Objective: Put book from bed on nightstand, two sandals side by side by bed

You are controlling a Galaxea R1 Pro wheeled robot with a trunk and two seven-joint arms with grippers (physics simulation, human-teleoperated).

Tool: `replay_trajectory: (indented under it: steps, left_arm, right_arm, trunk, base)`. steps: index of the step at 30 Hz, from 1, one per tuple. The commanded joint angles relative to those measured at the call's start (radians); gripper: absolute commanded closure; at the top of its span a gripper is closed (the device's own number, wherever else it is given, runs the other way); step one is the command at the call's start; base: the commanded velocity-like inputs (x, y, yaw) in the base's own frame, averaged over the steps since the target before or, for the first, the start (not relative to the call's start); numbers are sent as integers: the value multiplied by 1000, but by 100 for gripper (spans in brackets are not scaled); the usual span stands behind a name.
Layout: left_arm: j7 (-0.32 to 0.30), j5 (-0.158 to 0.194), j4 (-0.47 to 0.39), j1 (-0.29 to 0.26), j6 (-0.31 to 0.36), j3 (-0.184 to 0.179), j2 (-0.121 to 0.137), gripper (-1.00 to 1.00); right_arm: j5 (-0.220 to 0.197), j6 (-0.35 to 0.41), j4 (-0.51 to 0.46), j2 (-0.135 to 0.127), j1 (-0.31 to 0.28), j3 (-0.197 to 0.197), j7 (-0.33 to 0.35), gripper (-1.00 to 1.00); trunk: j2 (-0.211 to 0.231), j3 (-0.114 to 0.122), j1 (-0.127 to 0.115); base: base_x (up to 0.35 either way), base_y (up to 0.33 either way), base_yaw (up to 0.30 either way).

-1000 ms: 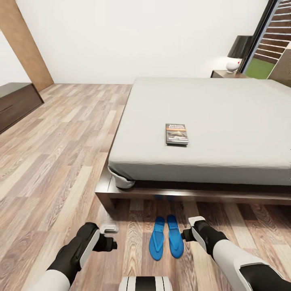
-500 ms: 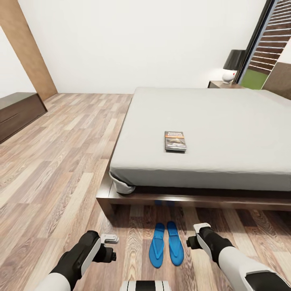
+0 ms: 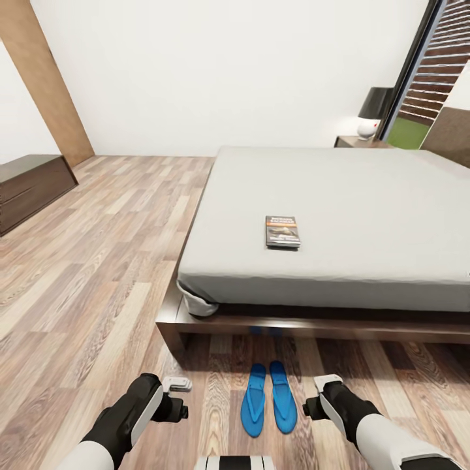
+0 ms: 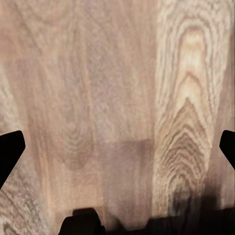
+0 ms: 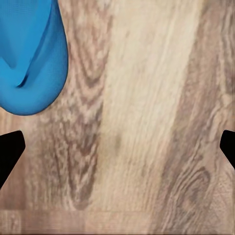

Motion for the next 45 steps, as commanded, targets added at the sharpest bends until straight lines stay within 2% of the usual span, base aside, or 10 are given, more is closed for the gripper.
replay_trajectory:
  steps: [1,4,11,16,30,38,45]
  left_arm:
    - [4,6,-1,0,2,-4,1,-100]
    - [5,5,-1,0,1,-4,1,-100]
    - [6,6,-1,0,-5,-4,1,-100]
    - [7,7,6,0,-35,-4,1,-100]
    - [9,9,108,-1,-131,-2,1,-100]
    - [10,8,155,-1,-163,-3,0,-100]
    - [10,7,220,-1,-225,-4,-1,-100]
  right_arm:
    - [1,6,-2,-1,5,7,-2,-100]
    - [1,2,-2,-2,18,6,-2,-100]
    - [3,-68,-2,-5,64,5,-2,-100]
    - [2,-87,-2,-8,83,5,-2,-100]
    - [1,-101,7,-18,97,6,-3,-100]
    - [1,-118,38,-20,98,5,-3,-100]
    - [1,-137,56,-29,98,5,-4,-100]
  trunk:
    - [0,3,-1]
    - [1,15,-2]
    - [2,42,-5]
    - [3,61,-7]
    - [7,115,-14]
    - [9,146,-17]
    - [17,173,-24]
  base:
    - [0,0,0]
    - [0,0,0]
    - [0,0,0]
    - [0,0,0]
    - [0,0,0]
    - [0,0,0]
    - [0,0,0]
